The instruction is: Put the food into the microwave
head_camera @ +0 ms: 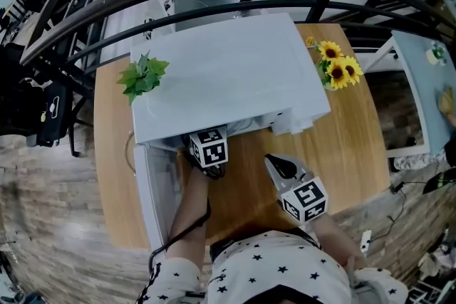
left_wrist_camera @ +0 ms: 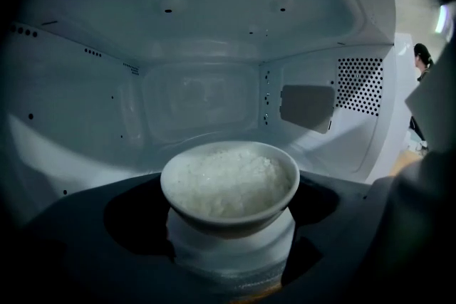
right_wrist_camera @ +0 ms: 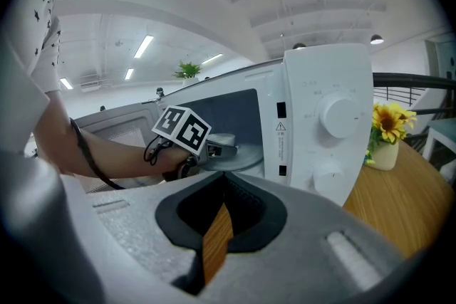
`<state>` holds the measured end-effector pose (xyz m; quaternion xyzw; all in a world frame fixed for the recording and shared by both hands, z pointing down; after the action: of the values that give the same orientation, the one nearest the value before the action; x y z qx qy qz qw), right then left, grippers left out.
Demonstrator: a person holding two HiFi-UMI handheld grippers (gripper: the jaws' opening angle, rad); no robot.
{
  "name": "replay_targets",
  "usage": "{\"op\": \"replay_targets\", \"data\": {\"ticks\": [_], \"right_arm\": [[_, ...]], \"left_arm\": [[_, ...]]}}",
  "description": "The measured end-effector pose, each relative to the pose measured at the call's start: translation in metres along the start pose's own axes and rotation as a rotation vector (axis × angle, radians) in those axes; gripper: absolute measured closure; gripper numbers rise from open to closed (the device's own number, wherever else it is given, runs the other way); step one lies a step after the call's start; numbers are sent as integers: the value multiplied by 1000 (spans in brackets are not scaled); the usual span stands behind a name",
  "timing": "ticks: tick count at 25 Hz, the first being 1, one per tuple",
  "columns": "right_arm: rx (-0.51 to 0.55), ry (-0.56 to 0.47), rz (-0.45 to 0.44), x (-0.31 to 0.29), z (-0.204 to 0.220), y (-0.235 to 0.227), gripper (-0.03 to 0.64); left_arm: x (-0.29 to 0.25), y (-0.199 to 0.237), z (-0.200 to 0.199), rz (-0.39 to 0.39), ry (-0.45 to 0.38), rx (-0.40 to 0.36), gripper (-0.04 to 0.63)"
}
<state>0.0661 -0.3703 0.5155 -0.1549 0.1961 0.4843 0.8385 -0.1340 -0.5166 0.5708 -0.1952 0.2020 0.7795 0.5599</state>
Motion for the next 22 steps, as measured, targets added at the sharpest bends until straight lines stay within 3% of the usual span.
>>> {"op": "replay_targets", "data": {"ticks": [5, 22], "right_arm": [[1, -4, 3, 2, -1, 0, 611], [3, -31, 11, 19, -1, 5, 611]], "left_arm": [[-3, -2, 3, -25, 20, -49, 110], [12, -7, 5, -3, 5, -14, 110]]}}
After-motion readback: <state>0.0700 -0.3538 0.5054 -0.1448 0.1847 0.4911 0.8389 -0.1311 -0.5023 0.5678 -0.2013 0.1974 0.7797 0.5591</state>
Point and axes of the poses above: the fingertips, and each gripper's own axes: x backward along the fingers, y to its left, z out of its underside, the point moved 5 cm from there along x, backward along the fingers, and after that the axes turned 15 degrees about z, right-handed, at the moved point
